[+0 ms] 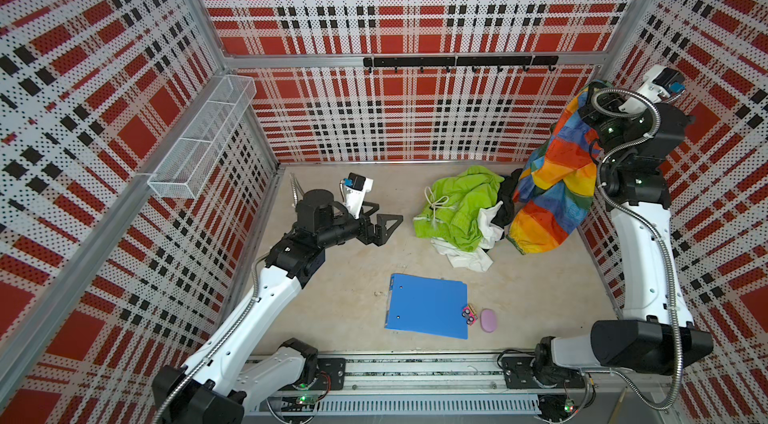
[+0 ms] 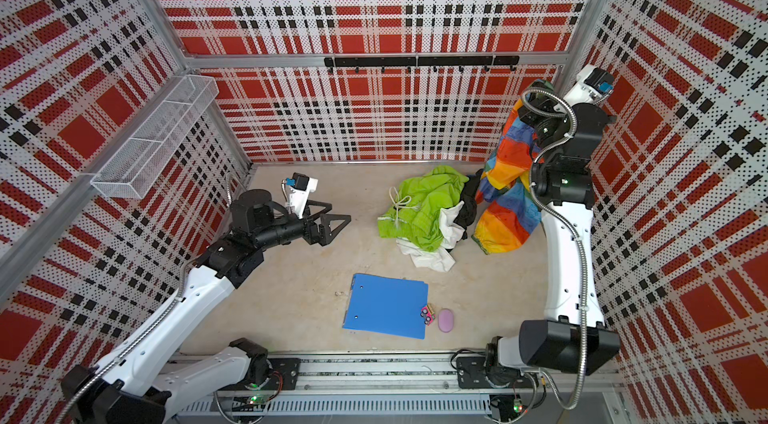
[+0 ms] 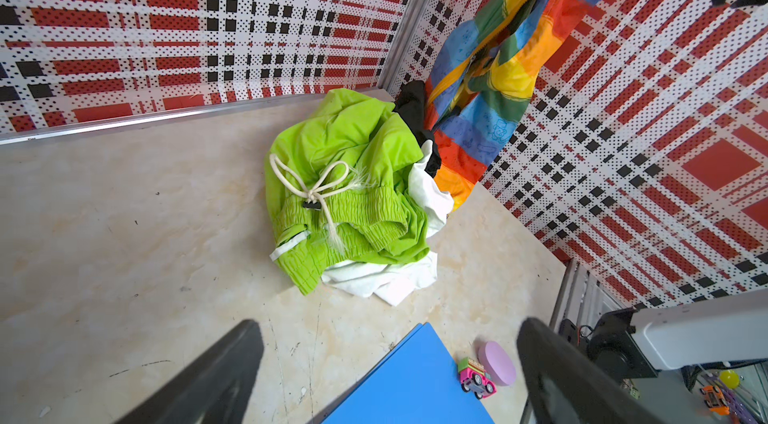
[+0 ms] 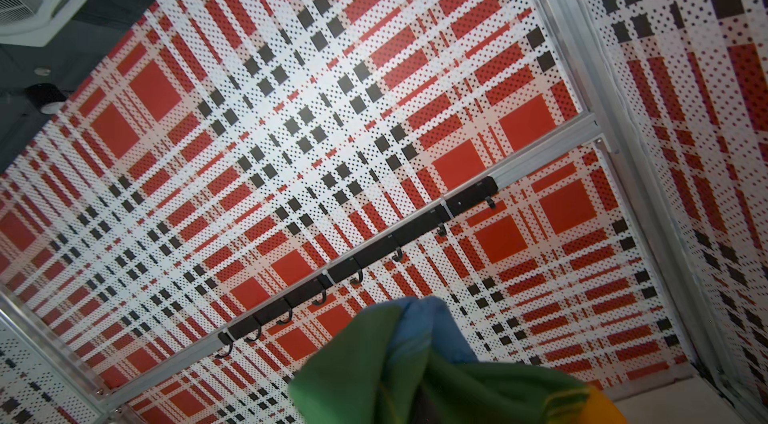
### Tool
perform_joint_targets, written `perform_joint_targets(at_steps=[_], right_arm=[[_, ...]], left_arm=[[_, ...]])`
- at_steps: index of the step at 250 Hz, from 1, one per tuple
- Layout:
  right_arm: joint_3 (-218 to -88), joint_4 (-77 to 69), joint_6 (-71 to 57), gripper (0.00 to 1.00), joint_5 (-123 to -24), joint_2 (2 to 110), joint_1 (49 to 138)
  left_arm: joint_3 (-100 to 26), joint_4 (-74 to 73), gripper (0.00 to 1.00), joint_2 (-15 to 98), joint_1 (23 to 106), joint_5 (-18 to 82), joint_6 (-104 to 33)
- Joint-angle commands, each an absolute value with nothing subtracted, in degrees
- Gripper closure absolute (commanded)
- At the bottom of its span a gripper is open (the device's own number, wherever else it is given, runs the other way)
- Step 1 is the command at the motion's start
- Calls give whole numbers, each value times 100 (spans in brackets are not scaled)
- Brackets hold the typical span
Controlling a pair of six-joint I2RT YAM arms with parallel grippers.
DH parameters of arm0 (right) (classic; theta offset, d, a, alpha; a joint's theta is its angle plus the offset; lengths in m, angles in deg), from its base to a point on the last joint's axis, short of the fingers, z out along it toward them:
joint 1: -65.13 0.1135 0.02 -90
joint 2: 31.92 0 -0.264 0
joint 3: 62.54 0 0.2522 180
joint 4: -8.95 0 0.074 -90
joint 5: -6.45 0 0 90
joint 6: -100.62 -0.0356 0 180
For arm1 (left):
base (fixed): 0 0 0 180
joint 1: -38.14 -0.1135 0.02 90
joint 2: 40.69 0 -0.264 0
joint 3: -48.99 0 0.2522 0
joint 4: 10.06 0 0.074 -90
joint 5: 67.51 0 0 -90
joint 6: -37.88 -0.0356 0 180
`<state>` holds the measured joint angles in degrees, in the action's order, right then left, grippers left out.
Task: Pick out a specific cloth from the pile
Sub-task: 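Lift the rainbow-striped cloth high out of the pile with the right gripper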
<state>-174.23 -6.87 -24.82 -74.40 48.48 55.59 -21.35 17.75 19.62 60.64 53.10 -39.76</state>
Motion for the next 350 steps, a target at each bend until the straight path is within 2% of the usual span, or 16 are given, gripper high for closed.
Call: perform_joint_targets(at_steps=[1,142,204,252,293,350], right_arm=[[-17780,654,-2505,100,-7369,4656,5617],[-18083,1645,-2404,100,-6951,4383,5652],[-18661,1869,-2402,100,-7081,4433,5652],[-19301,1942,-2795,100,-6662,4658,5652],[-19454,2077,-3227,100,-6397,4690,5652],[-19761,1997,-3555,100,-6188,4806,5661]], left_arm=[[-2041,1530,1,1872,6020,5289,-4004],[-1953,1386,1,1855,6052,5363,-3963],[-1940,1300,1,1840,6080,5549,-3924],[-1903,1117,1,1819,6236,5899,-3938],[-1829,178,1,1879,6910,5984,-3632],[-2907,-444,1,3031,8378,4995,-3867]])
